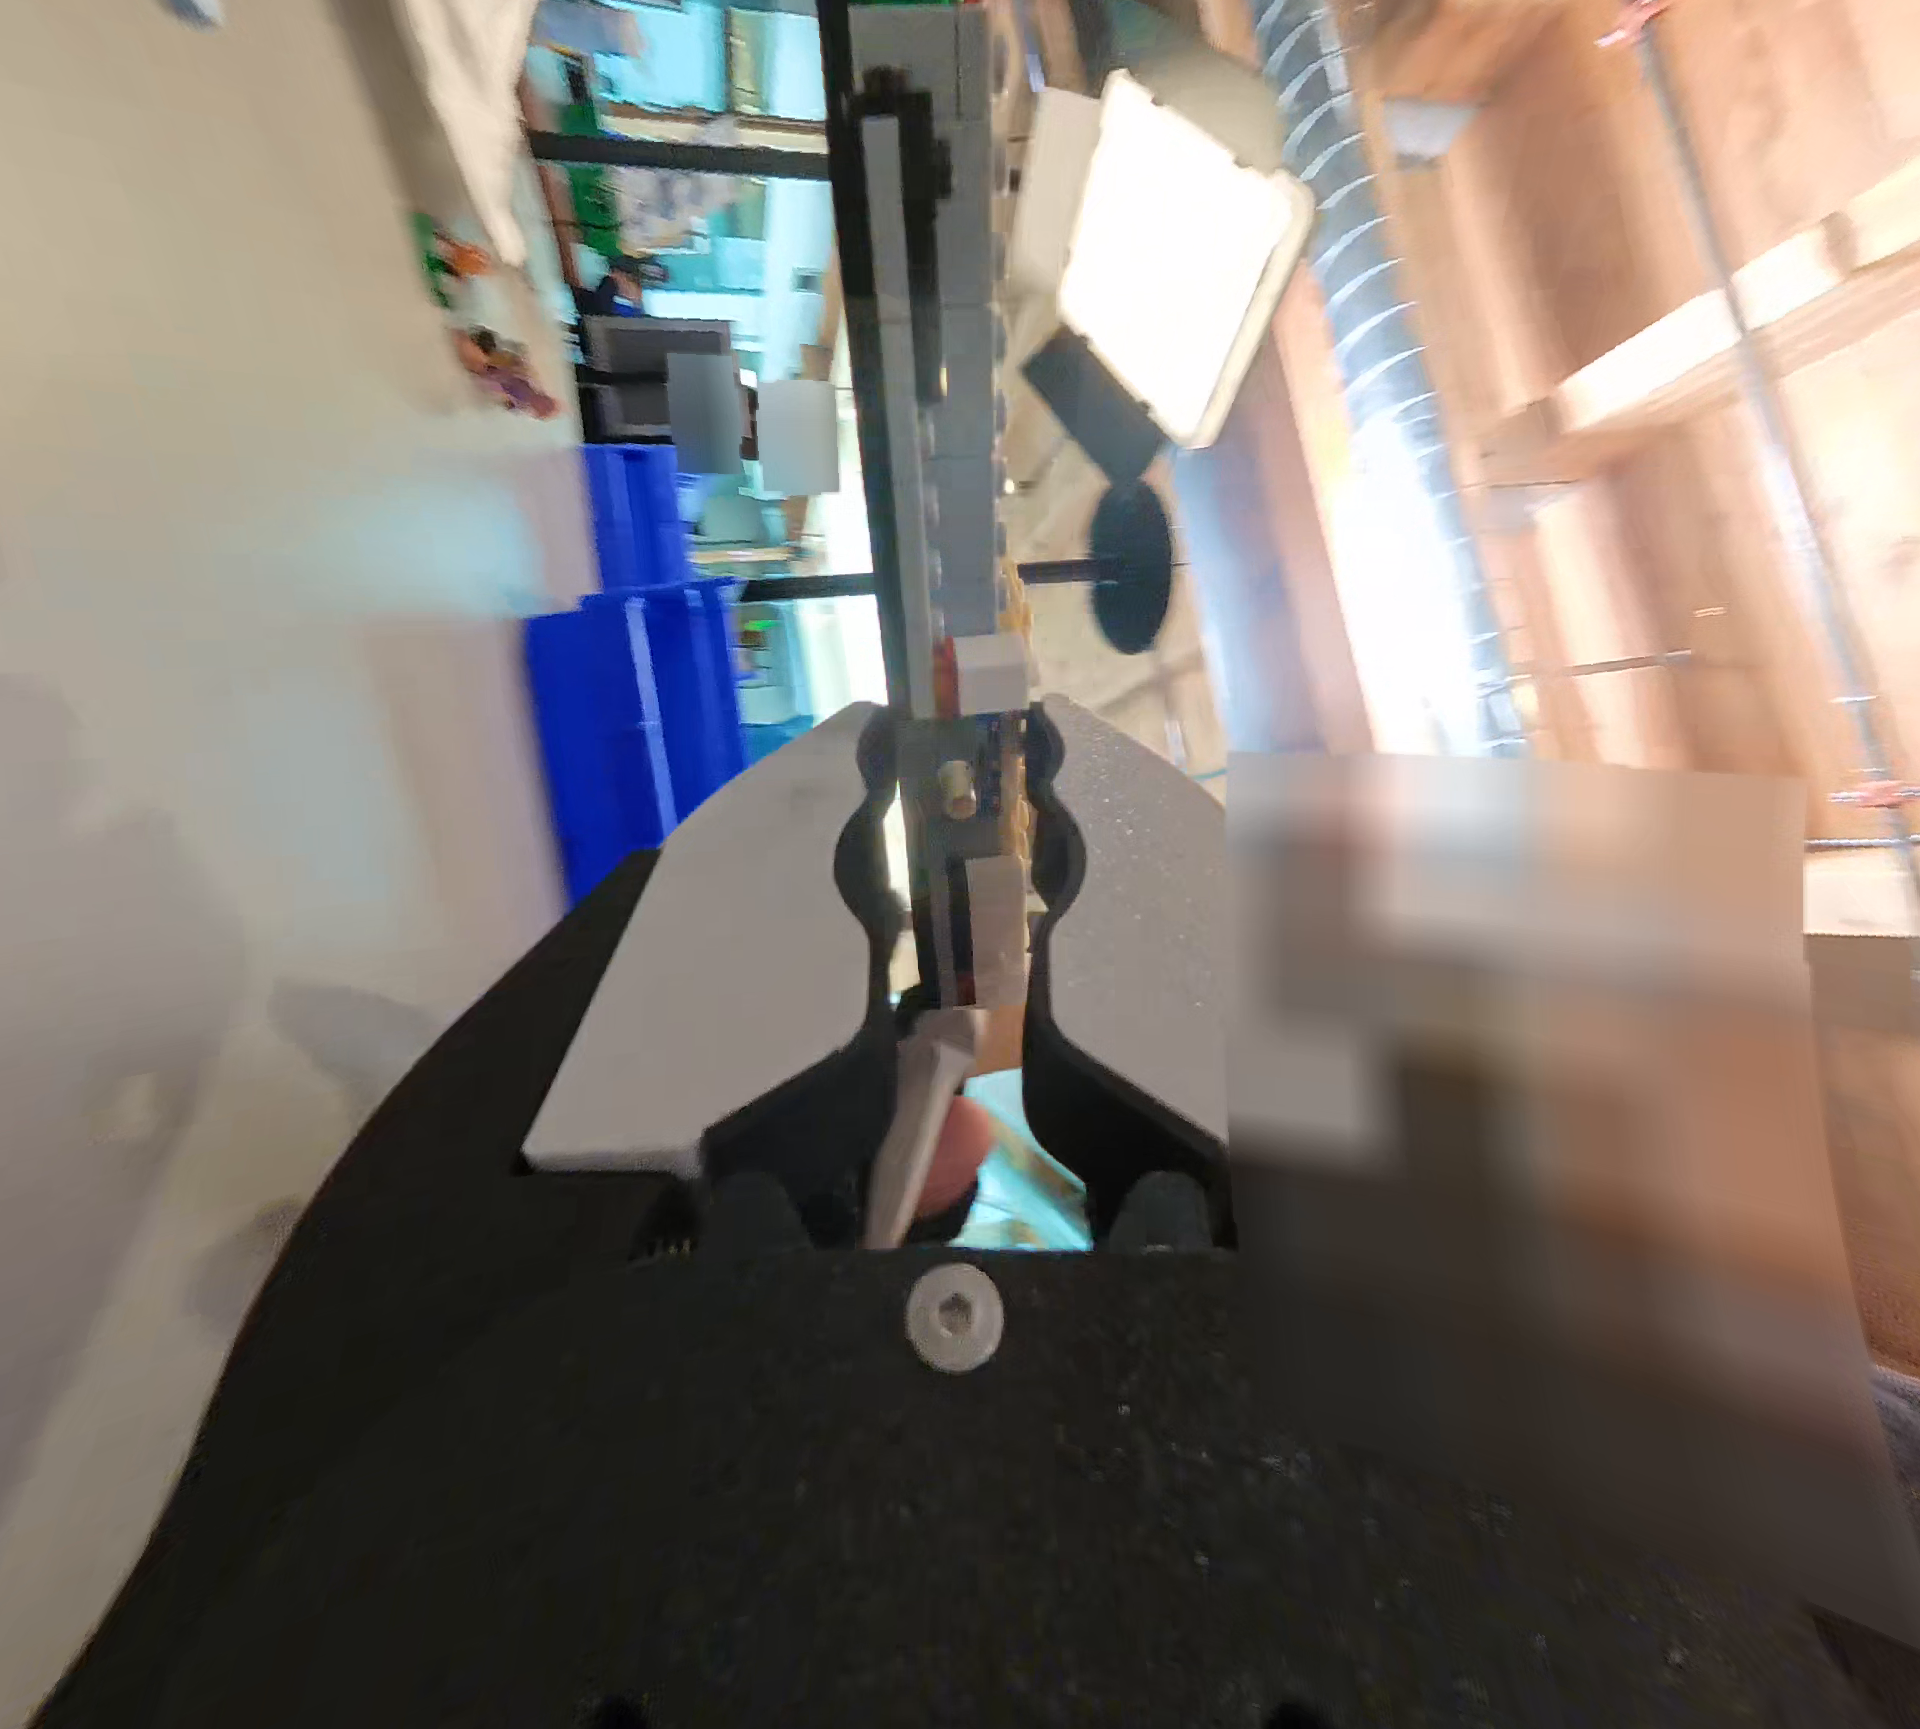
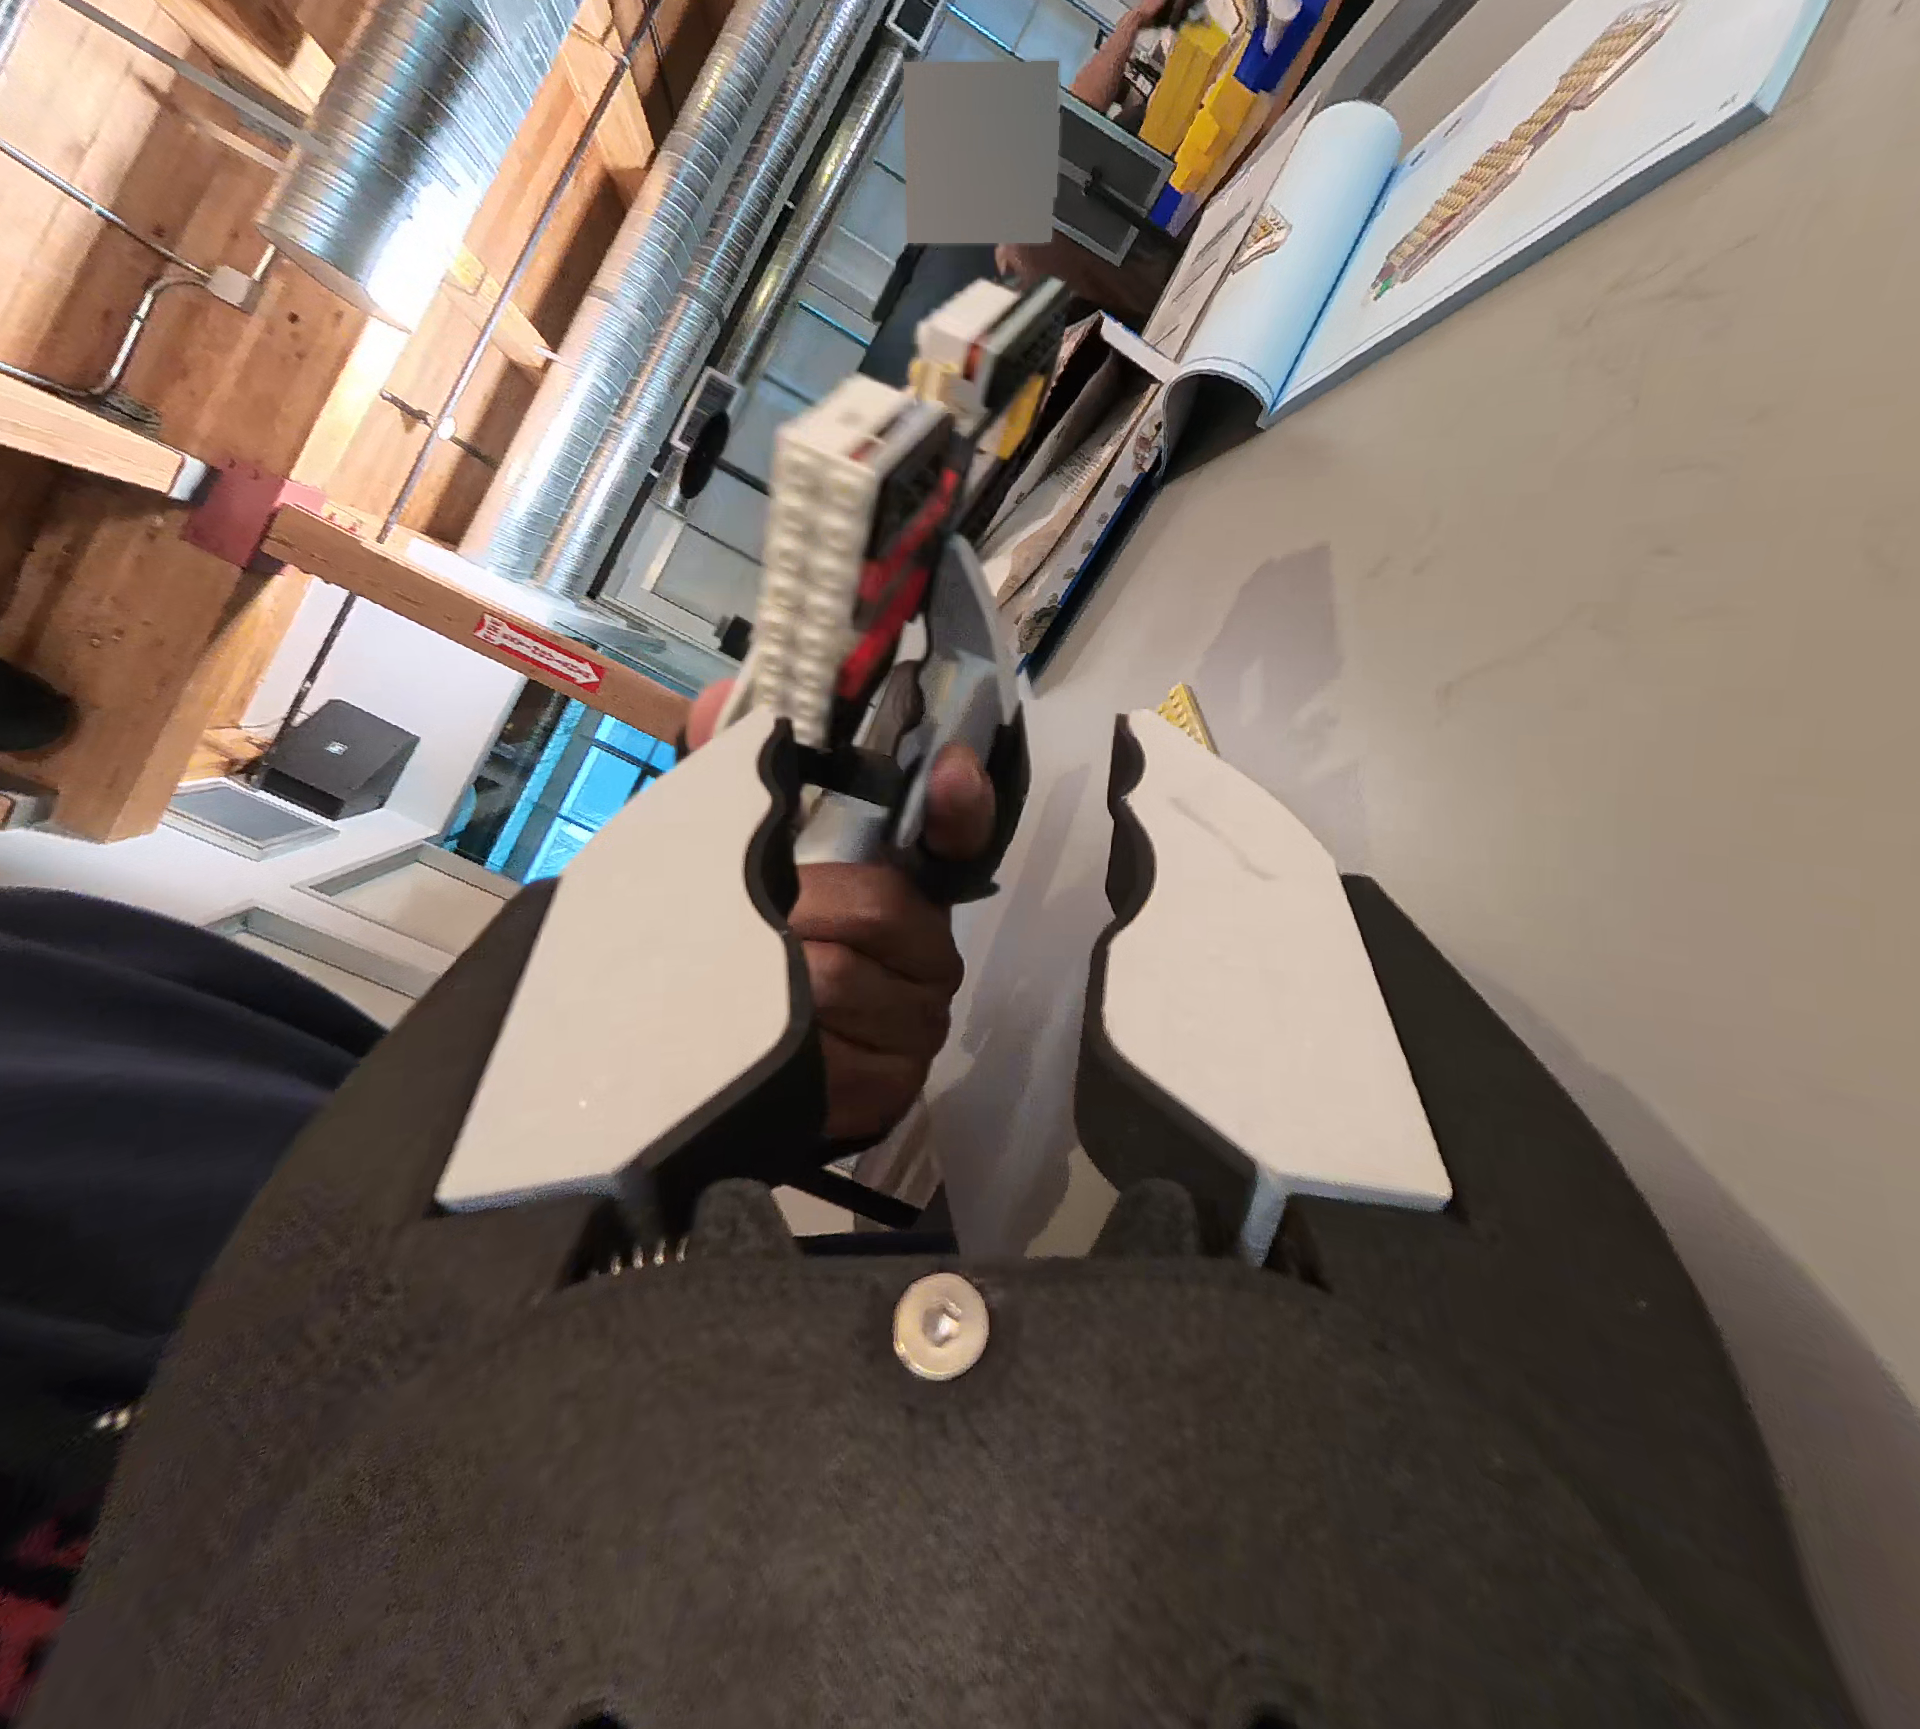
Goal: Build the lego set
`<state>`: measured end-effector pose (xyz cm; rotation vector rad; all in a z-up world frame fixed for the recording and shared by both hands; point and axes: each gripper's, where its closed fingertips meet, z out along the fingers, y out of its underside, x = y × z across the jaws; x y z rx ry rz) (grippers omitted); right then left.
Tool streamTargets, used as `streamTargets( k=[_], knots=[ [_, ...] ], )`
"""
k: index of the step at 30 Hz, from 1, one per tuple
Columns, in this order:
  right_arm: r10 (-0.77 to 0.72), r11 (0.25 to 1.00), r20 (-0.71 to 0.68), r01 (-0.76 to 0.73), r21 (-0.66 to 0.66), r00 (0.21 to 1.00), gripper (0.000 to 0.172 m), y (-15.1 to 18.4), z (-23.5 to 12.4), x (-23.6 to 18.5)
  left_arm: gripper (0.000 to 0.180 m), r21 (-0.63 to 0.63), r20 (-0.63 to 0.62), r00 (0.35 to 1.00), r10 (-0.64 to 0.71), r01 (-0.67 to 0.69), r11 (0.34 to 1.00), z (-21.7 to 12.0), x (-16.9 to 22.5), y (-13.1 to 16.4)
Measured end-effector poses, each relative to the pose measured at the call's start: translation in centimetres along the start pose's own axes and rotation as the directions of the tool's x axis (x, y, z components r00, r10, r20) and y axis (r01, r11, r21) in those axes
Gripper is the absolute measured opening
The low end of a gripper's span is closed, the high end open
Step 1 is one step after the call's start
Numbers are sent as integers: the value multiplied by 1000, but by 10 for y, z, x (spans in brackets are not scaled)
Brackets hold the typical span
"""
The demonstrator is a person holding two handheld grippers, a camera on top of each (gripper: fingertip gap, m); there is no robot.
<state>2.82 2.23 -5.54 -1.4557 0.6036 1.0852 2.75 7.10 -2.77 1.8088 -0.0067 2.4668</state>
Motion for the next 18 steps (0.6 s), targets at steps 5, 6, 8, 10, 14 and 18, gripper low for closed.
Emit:
streamTargets(
  k=[5, 6, 8, 10, 14, 18],
  knots=[
    [133, 991, -20, -132, 27, 991, 57, -1, -5, 9, 23, 5, 121, 988, 95, -96, 995, -9, -20, 6],
    [155, 987, -24, -154, 36, 988, 57, -2, -5, 11, 23, 4, 122, 988, 91, -93, 996, -9, -23, 7],
    [184, 982, -19, -183, 48, 983, 57, -4, -4, 12, 23, -9, 120, 990, 80, -80, 997, -10, -27, 11],
    [185, 982, -21, -184, 43, 983, 56, -4, -2, 12, 23, -34, 127, 986, 105, -101, 994, -11, -30, 14],
    [180, 983, -27, -179, 32, 983, 53, -1, 3, 11, 22, -105, 120, 978, 172, -160, 981, -10, -30, 21],
    [202, 979, -35, -201, 44, 979, 43, 3, 6, 14, 23, -134, 109, 973, 202, -187, 973, -12, -31, 24]
  ],
)
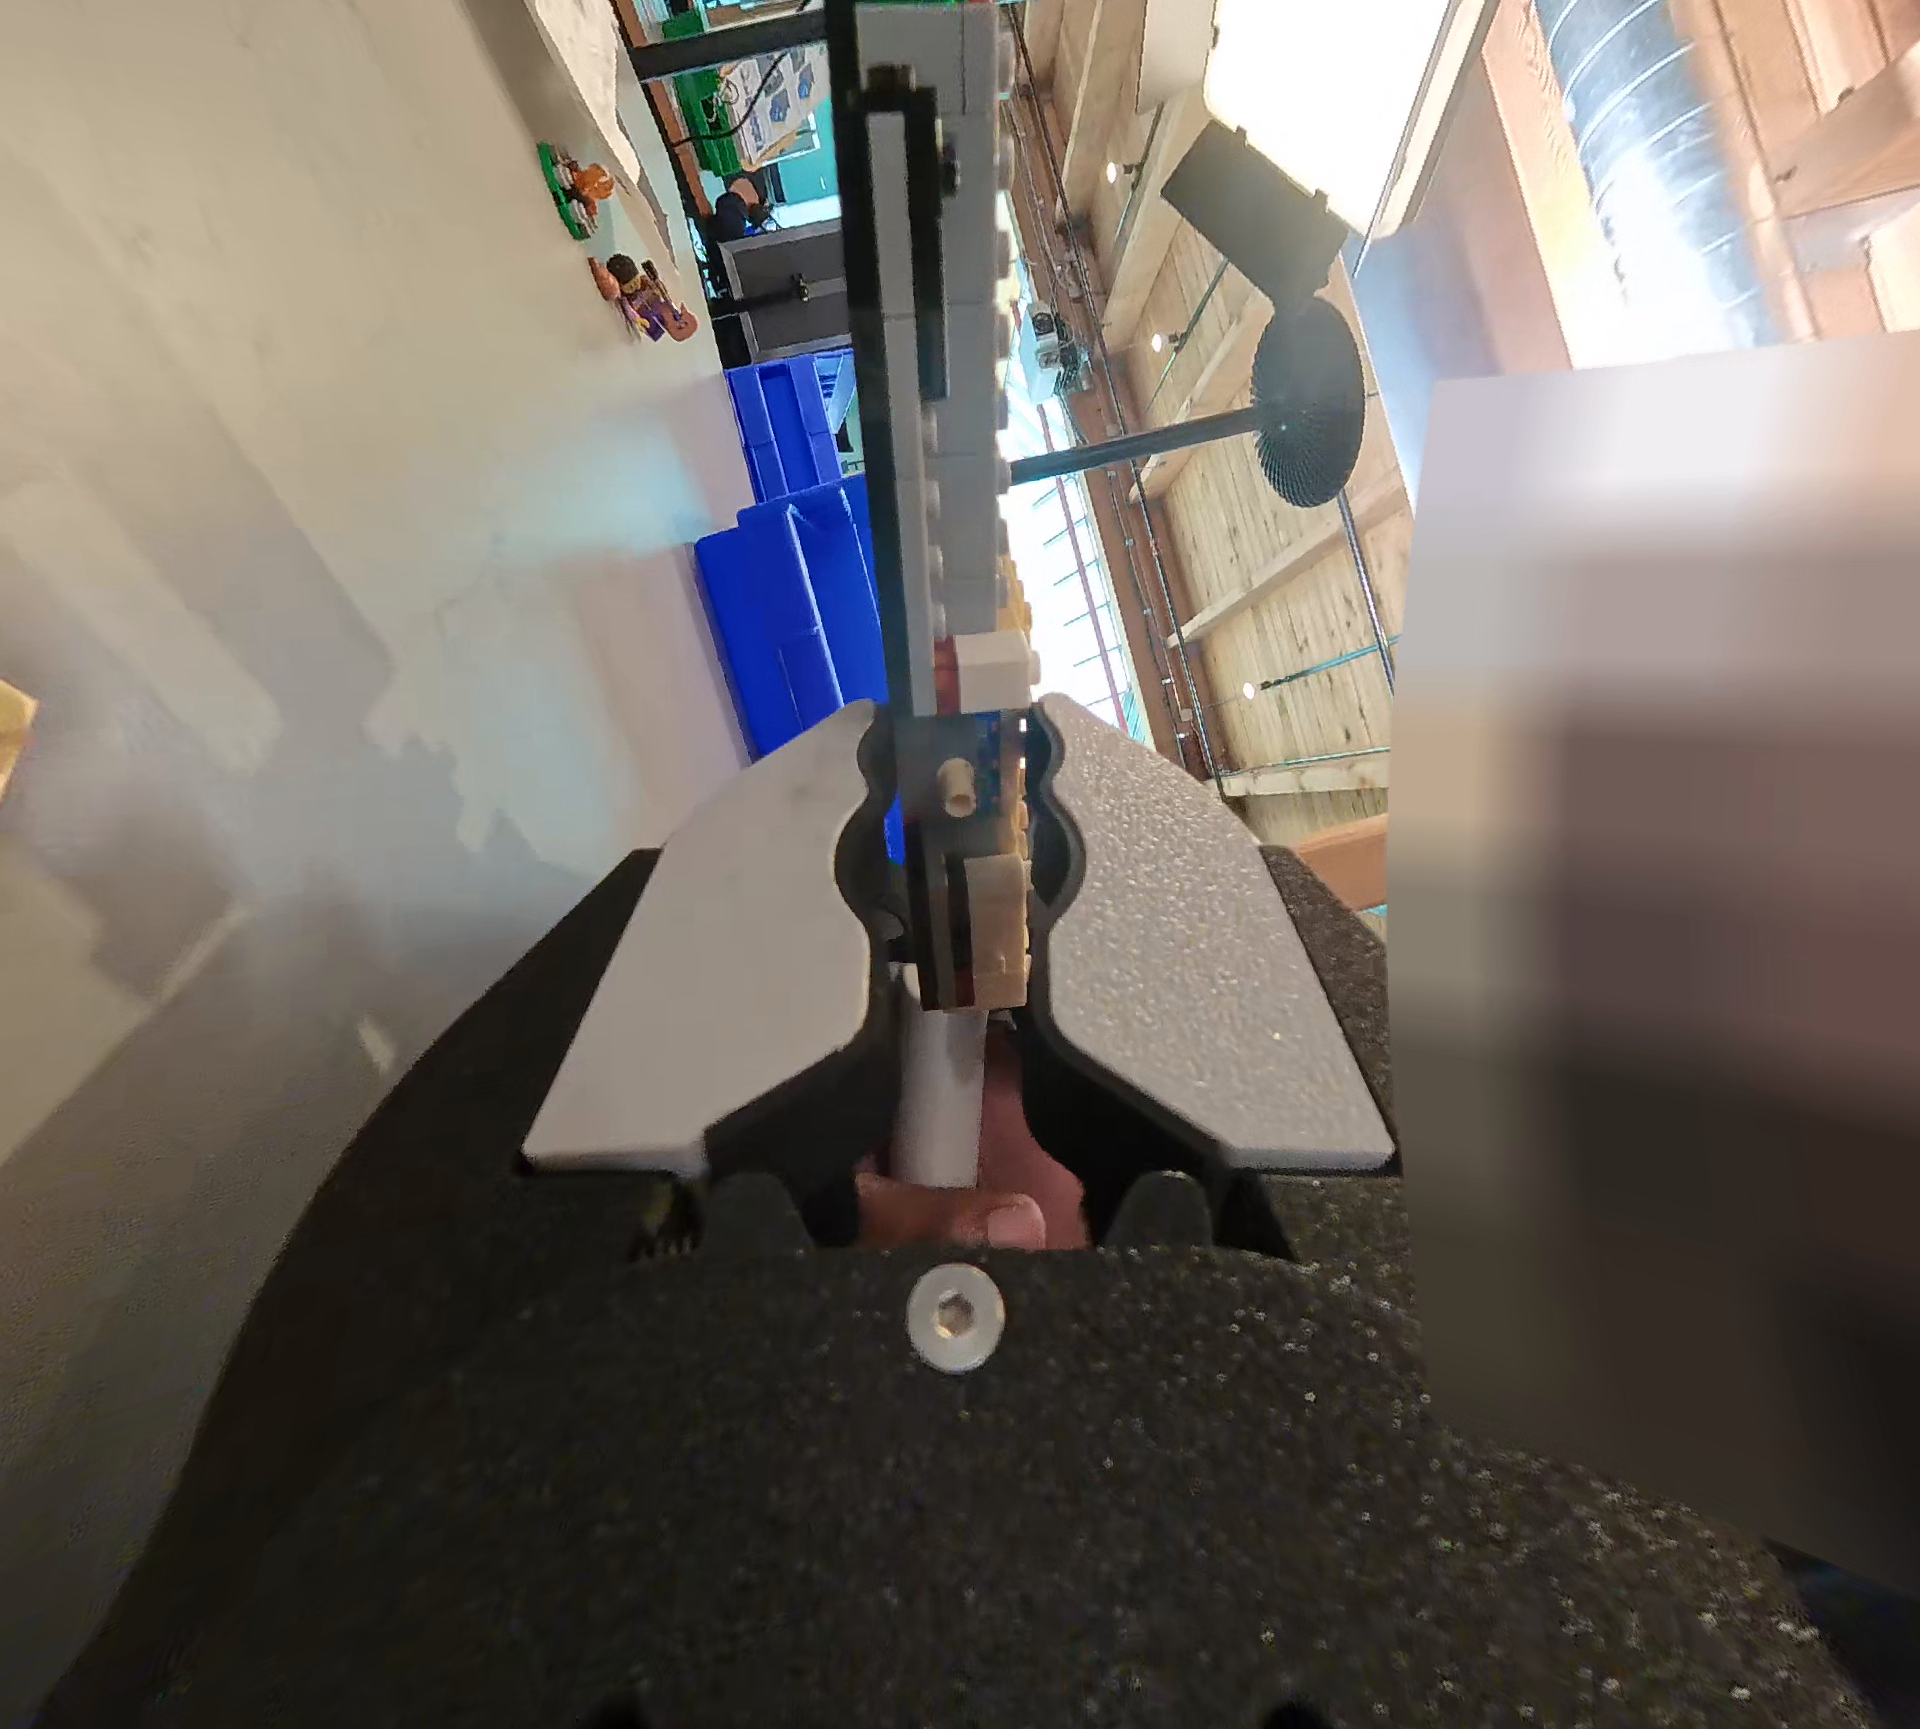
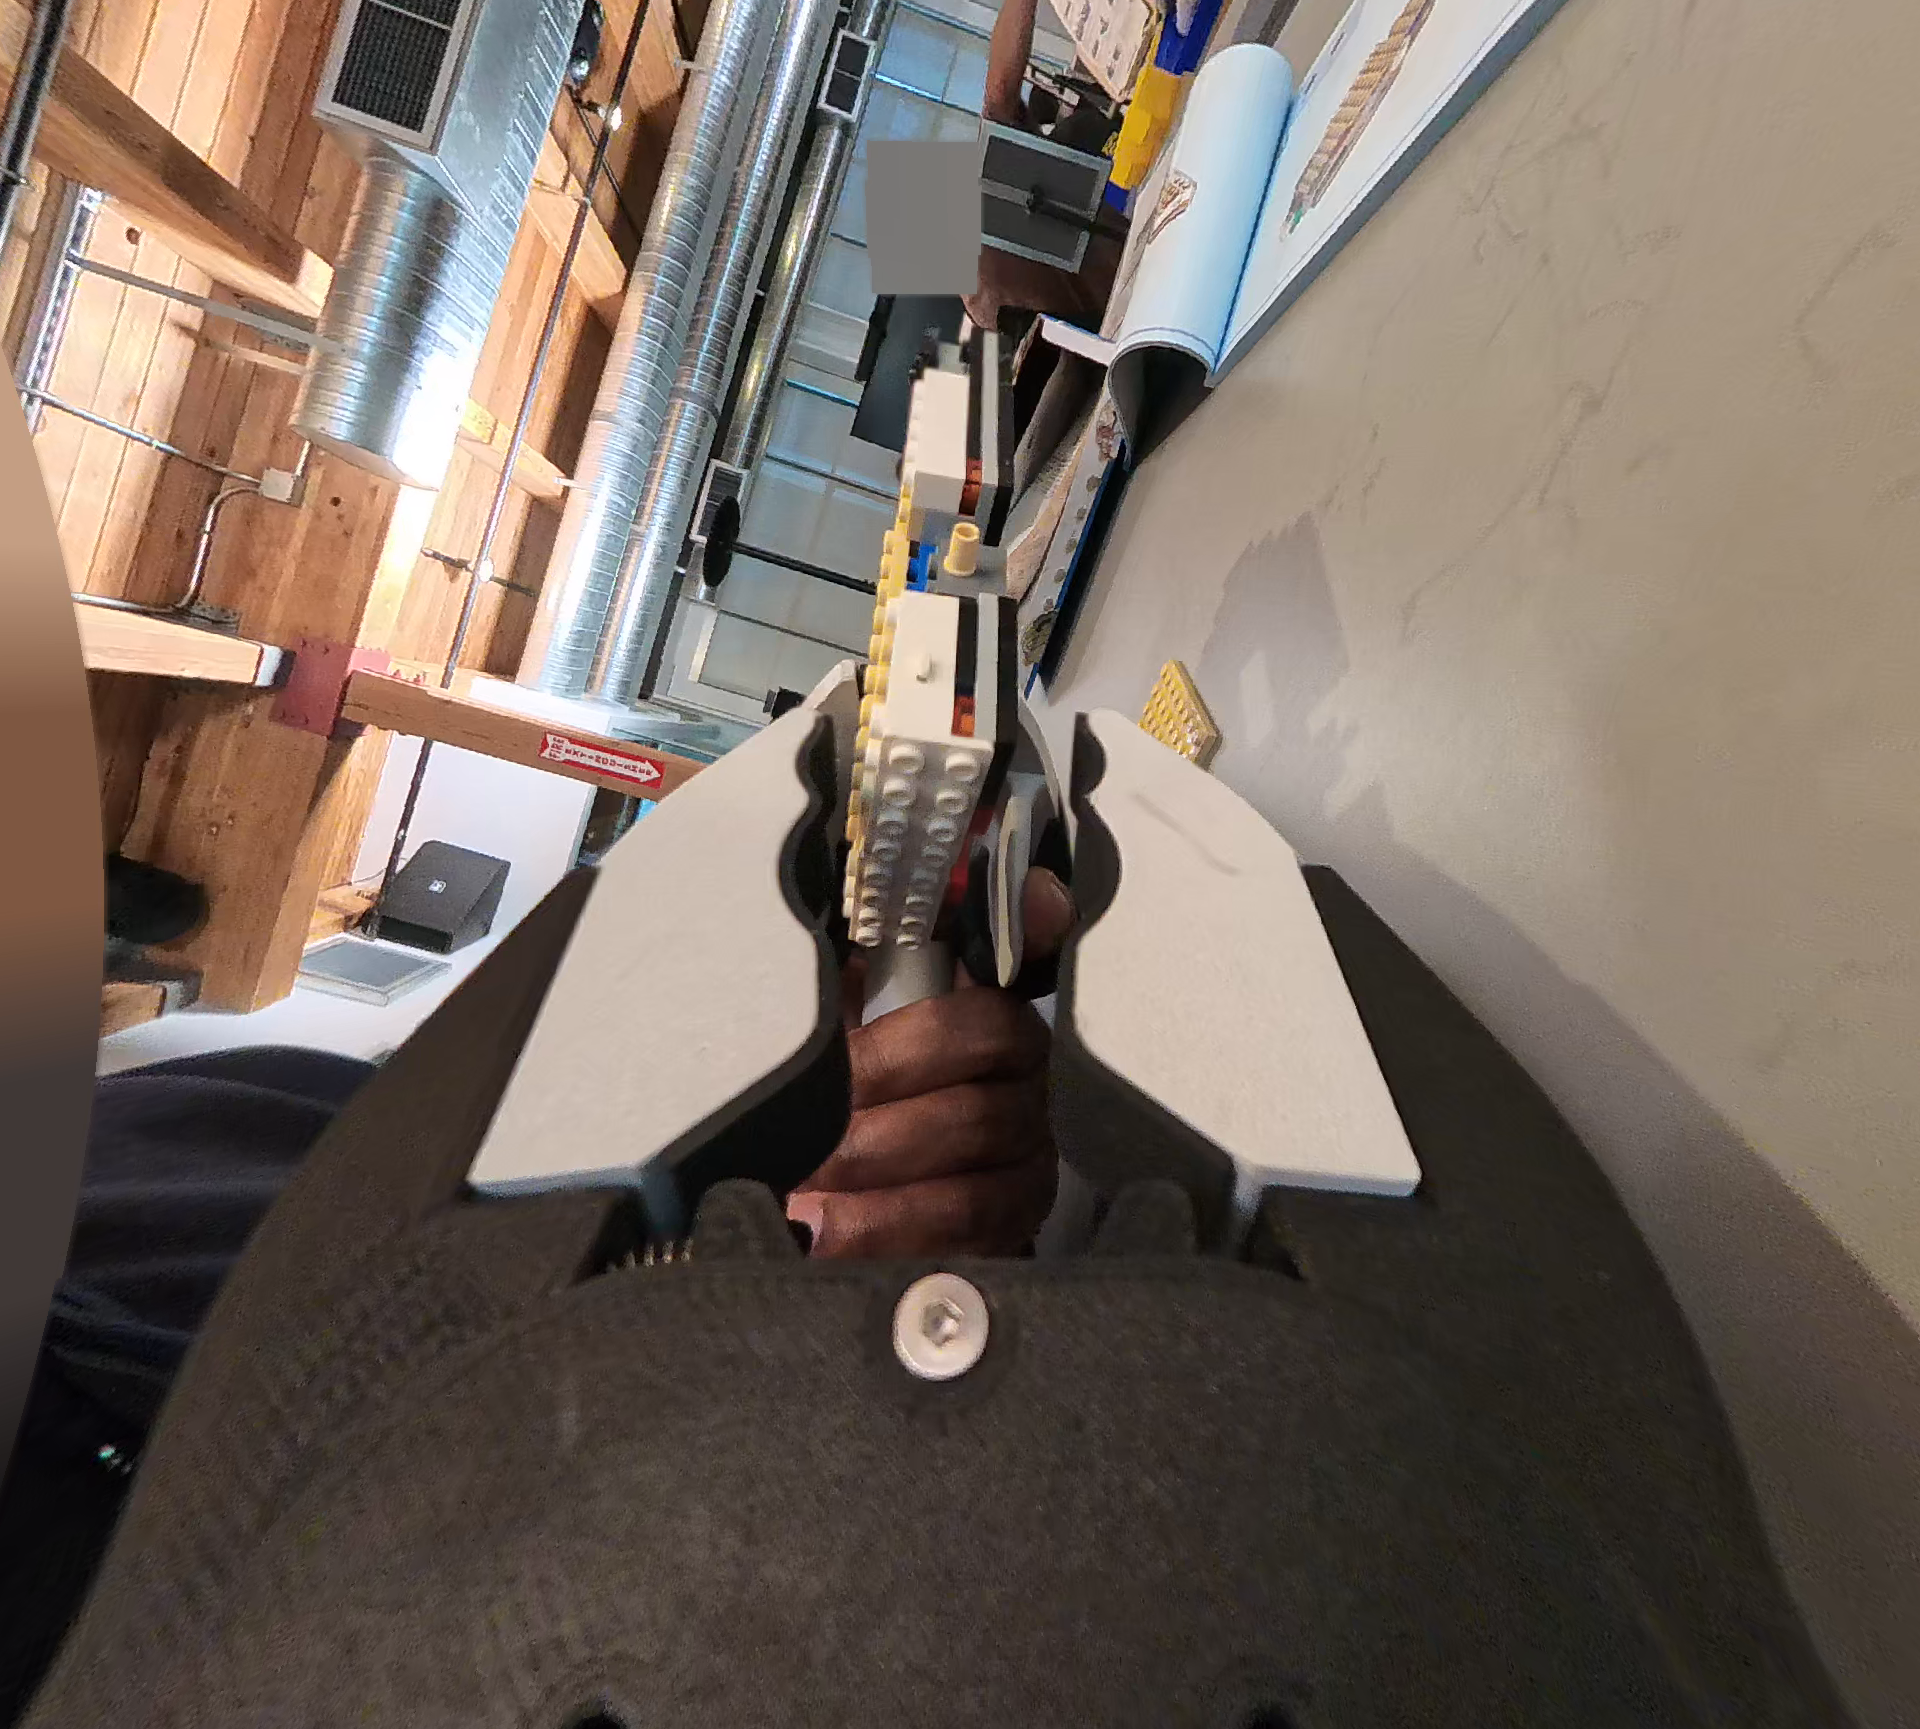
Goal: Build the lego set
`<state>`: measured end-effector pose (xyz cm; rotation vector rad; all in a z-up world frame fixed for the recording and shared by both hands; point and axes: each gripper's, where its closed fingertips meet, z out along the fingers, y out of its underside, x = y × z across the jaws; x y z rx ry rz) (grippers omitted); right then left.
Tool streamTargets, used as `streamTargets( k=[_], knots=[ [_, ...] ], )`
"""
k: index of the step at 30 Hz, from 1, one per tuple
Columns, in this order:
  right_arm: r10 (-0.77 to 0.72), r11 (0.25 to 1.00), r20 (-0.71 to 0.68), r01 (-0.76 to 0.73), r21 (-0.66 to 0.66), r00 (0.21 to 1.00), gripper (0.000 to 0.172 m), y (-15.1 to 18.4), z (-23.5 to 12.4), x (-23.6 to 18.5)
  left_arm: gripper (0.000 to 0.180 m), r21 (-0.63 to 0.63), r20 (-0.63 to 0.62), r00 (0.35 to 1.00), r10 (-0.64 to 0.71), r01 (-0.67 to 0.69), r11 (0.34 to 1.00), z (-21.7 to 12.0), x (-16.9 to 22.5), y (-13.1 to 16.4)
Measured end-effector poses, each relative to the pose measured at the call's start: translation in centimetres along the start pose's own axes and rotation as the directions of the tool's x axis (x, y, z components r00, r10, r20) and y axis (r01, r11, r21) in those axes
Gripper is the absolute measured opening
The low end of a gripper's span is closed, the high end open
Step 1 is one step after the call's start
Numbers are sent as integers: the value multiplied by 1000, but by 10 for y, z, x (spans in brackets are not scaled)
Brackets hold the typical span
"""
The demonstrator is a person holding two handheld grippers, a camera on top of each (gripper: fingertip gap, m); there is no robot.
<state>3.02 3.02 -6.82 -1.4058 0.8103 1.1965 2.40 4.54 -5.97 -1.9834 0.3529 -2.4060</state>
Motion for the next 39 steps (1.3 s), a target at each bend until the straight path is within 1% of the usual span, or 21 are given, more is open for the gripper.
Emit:
streamTargets(
  k=[5, 16, 22, 27, 31, 32, 34, 36, 39],
  knots=[
    [13, 999, 0, -13, 35, 1000, 33, -2, -1, 1, 23, -1, -3, 1000, 8, -8, 1000, -4, -4, 1],
    [23, 1000, -17, -22, 15, 1000, 28, 3, 1, 2, 23, -3, -5, 999, 42, -43, 999, -6, -3, 1],
    [-2, 1000, -10, 2, 12, 1000, 26, 4, -1, -1, 23, -7, -14, 999, 51, -51, 999, -6, -1, 3],
    [-3, 1000, 1, 3, 9, 1000, 25, 3, -2, -3, 23, -7, -32, 999, 42, -42, 999, -5, 0, 4],
    [21, 1000, 40, -22, 10, 999, 26, 2, -2, -6, 23, -8, -63, 998, 25, -26, 1000, -5, 1, 5],
    [26, 1000, 44, -26, 9, 999, 27, 3, -2, -6, 23, -8, -72, 997, 15, -16, 1000, -5, 1, 5],
    [33, 999, 52, -33, -1, 998, 36, 5, -1, -7, 22, -10, -80, 997, 12, -13, 1000, -5, 0, 6],
    [33, 999, 58, -32, -18, 998, 40, 8, 0, -8, 22, -5, -88, 996, 20, -21, 1000, -6, 1, 6],
    [27, 999, 55, -25, -30, 998, 38, 11, 0, -8, 23, 6, -115, 992, 48, -47, 999, -7, 6, 4]
  ],
)
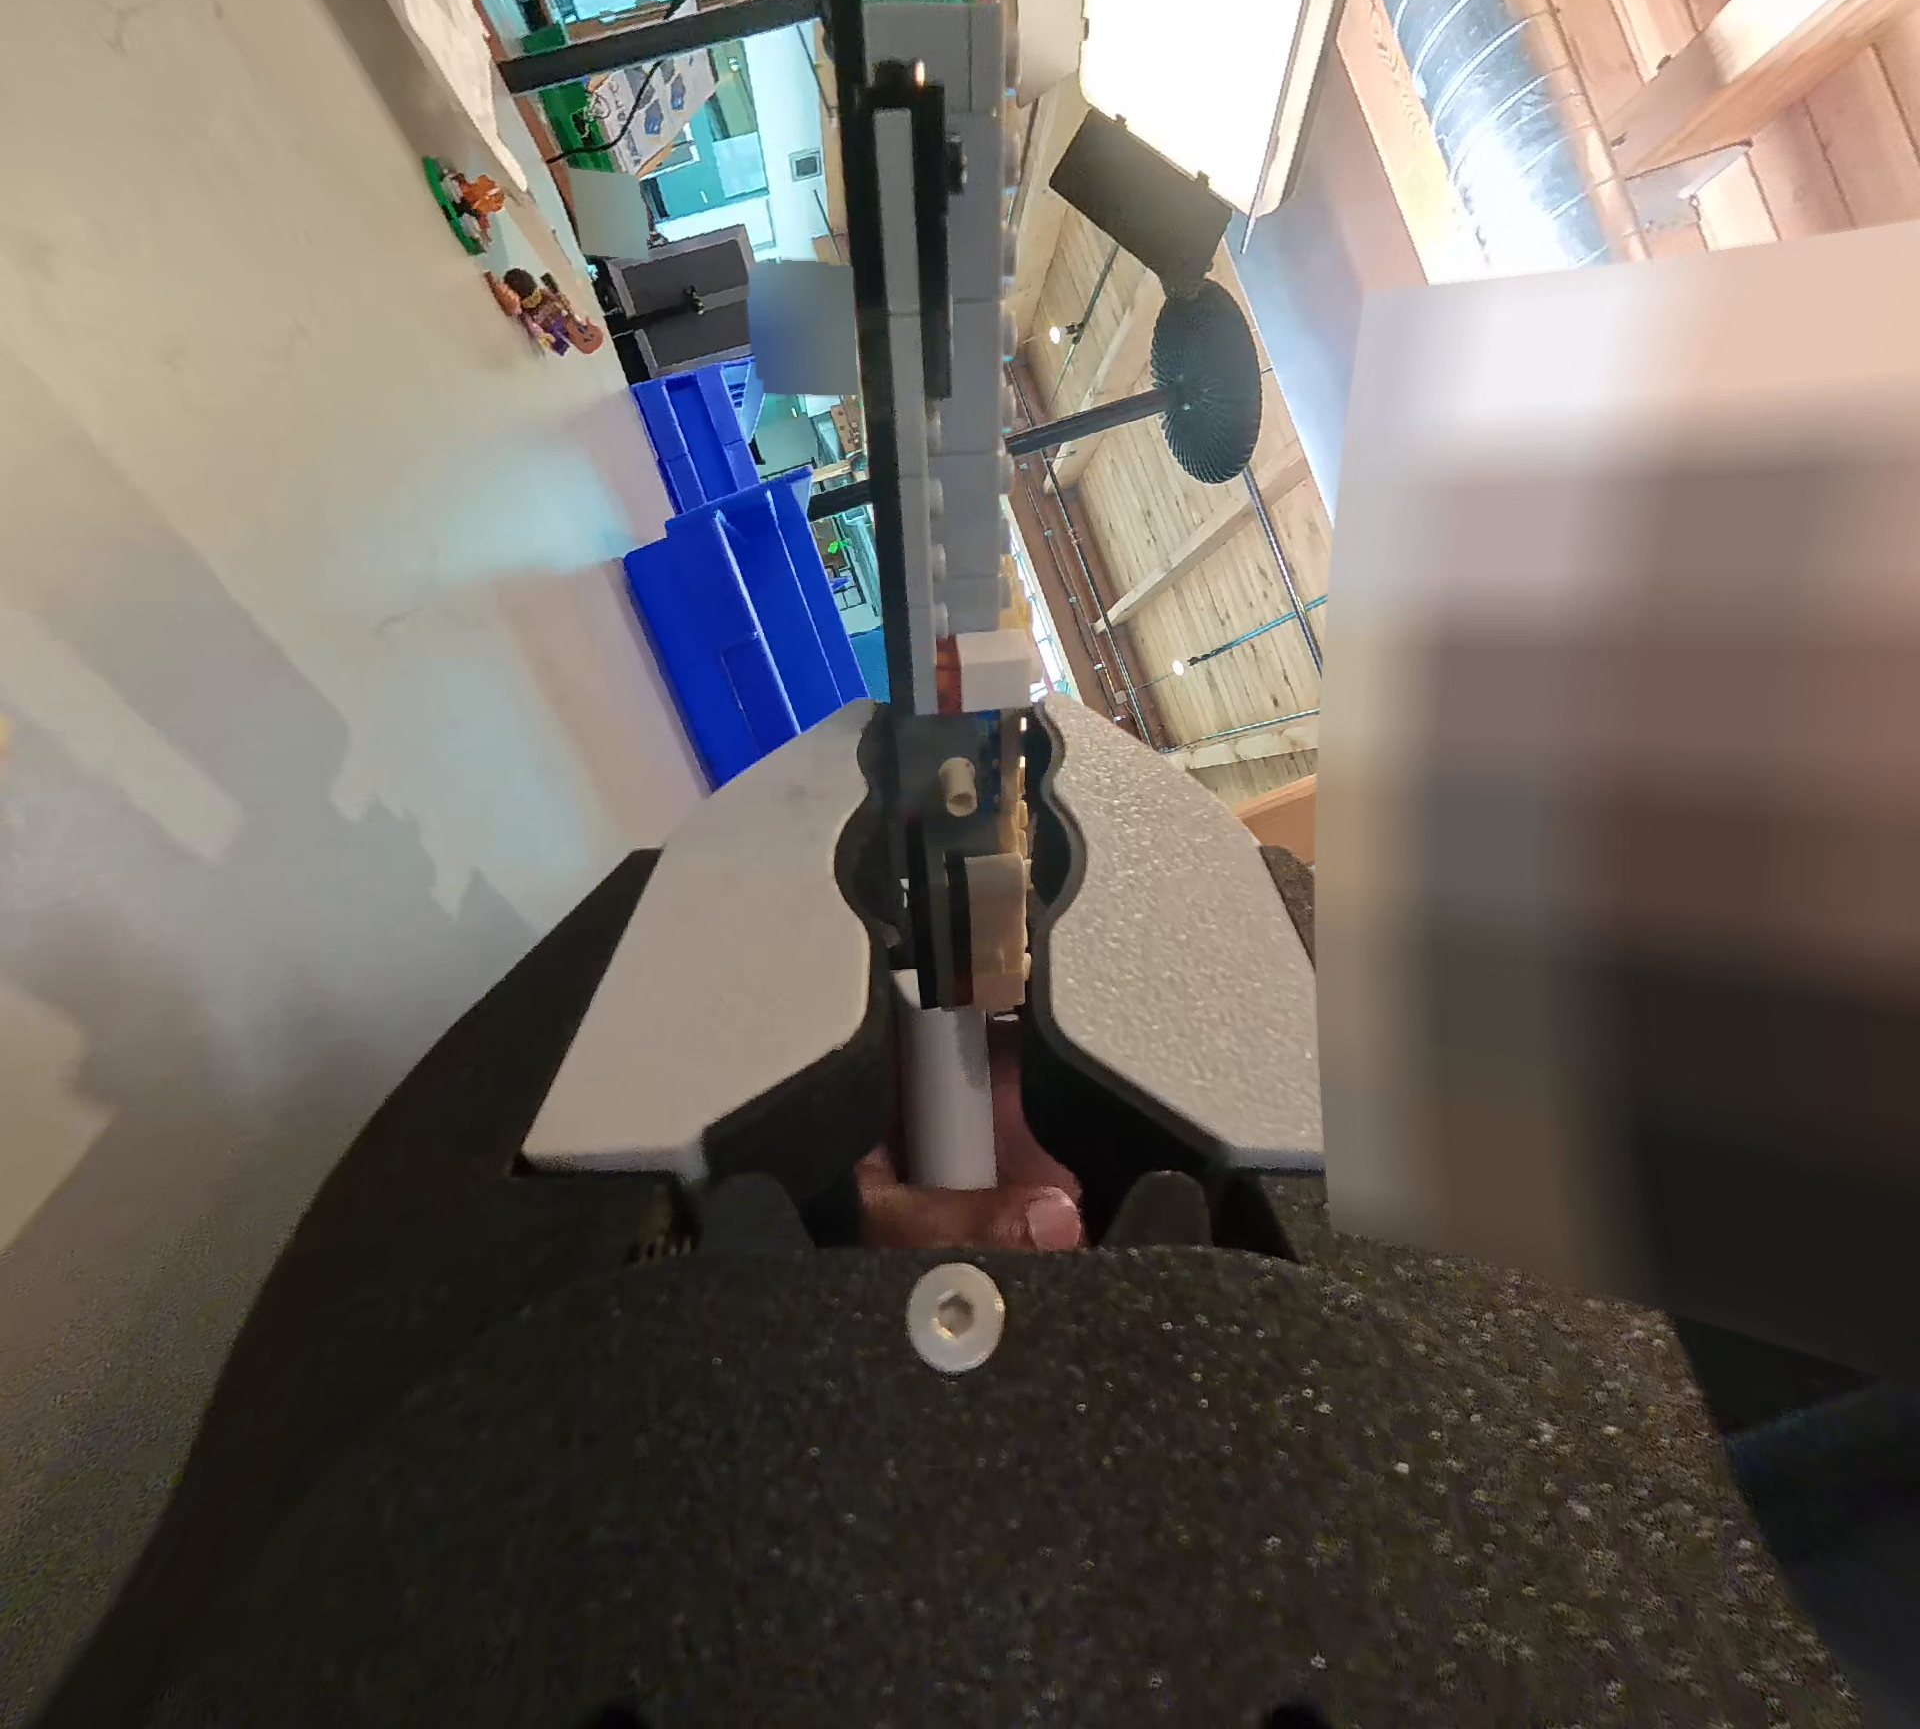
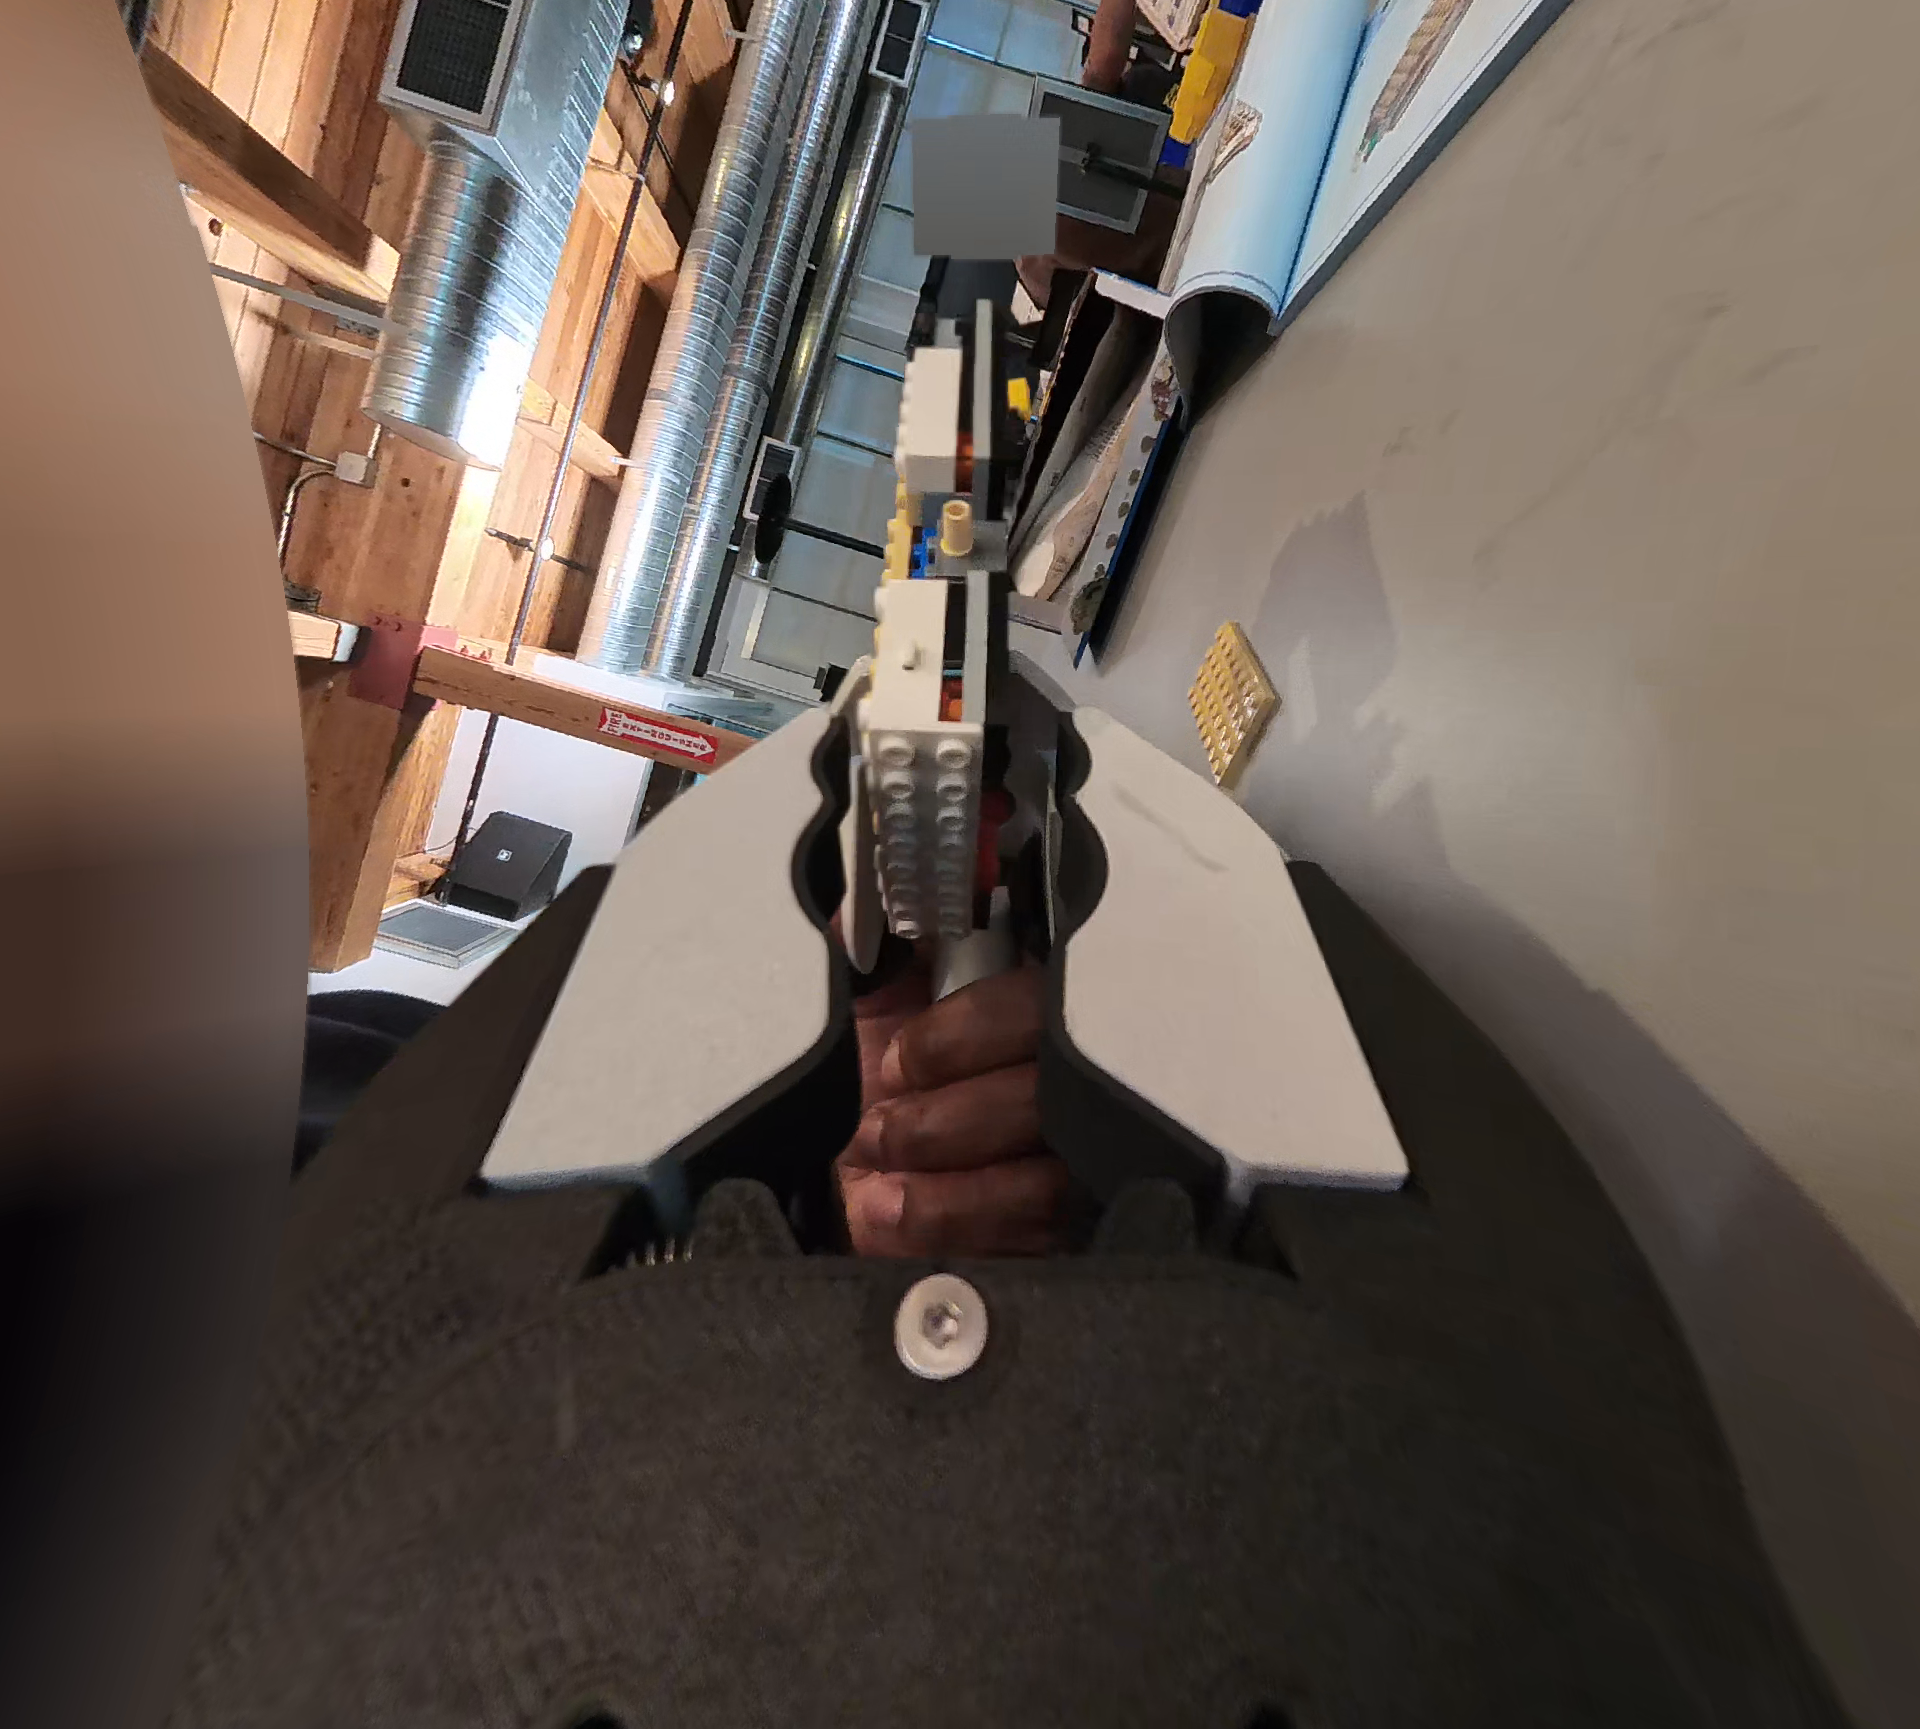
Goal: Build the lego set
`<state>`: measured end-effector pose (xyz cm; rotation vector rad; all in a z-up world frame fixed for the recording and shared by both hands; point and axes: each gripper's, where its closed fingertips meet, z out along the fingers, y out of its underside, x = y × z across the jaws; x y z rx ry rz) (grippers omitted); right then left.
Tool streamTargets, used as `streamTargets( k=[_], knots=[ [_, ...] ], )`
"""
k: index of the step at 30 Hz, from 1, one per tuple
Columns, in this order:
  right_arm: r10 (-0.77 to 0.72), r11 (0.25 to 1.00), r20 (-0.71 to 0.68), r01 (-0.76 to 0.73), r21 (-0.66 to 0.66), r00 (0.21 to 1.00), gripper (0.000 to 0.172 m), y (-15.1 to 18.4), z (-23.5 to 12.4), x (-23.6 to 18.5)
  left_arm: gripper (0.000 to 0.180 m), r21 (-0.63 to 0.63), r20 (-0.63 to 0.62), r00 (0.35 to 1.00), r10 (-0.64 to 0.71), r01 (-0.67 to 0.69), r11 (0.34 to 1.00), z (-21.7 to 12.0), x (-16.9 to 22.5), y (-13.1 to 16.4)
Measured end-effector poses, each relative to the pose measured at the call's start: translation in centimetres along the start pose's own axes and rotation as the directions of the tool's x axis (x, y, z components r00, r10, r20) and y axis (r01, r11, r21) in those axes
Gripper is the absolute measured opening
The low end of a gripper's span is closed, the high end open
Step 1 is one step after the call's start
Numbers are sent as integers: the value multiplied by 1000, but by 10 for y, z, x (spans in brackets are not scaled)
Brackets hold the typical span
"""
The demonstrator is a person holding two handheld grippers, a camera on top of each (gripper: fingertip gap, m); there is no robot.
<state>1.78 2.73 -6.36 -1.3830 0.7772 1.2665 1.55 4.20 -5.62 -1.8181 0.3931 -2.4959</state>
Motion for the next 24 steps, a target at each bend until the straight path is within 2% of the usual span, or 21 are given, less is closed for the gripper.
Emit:
streamTargets(
  k=[8, 24],
  knots=[
    [-40, 999, 31, 40, 1, 999, 26, 3, 3, -9, 23, 1, -30, 998, 50, -50, 999, -1, 7, 1],
    [-101, 995, 33, 101, 13, 994, 25, 3, 2, -15, 23, -3, -76, 997, 17, -17, 1000, 1, 13, 4]
  ],
)
